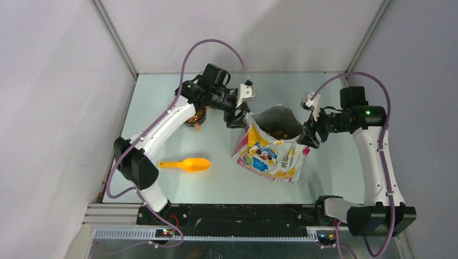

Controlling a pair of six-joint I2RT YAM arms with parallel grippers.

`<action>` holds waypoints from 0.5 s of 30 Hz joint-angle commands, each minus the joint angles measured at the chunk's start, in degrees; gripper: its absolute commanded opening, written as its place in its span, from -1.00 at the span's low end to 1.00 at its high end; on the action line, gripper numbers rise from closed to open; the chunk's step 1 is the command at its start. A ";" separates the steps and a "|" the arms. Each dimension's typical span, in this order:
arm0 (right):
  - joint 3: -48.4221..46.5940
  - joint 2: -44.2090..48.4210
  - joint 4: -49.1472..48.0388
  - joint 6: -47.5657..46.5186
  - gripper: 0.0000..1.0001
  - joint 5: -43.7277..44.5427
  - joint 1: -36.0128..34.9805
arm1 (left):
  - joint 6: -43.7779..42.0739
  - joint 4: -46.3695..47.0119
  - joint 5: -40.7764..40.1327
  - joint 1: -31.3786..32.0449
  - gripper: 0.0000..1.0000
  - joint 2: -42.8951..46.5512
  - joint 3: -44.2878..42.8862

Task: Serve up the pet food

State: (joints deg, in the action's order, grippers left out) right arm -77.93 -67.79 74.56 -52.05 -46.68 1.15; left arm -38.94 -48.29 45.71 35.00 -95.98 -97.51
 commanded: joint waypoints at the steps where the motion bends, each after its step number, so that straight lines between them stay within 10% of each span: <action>1: -1.16 -0.92 -3.47 2.73 0.29 -0.51 -0.59 | 1.38 0.45 3.03 0.72 0.45 -1.48 -6.40; 15: 3.03 4.62 -1.66 1.90 0.13 -0.51 -0.80 | -5.99 -12.35 2.27 3.99 -0.04 -6.39 -10.16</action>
State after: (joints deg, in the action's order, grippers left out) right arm -76.18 -66.08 72.62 -48.16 -47.11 0.49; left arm -38.68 -54.04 49.82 38.65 -103.09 -107.48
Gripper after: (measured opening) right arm 0.576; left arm 0.499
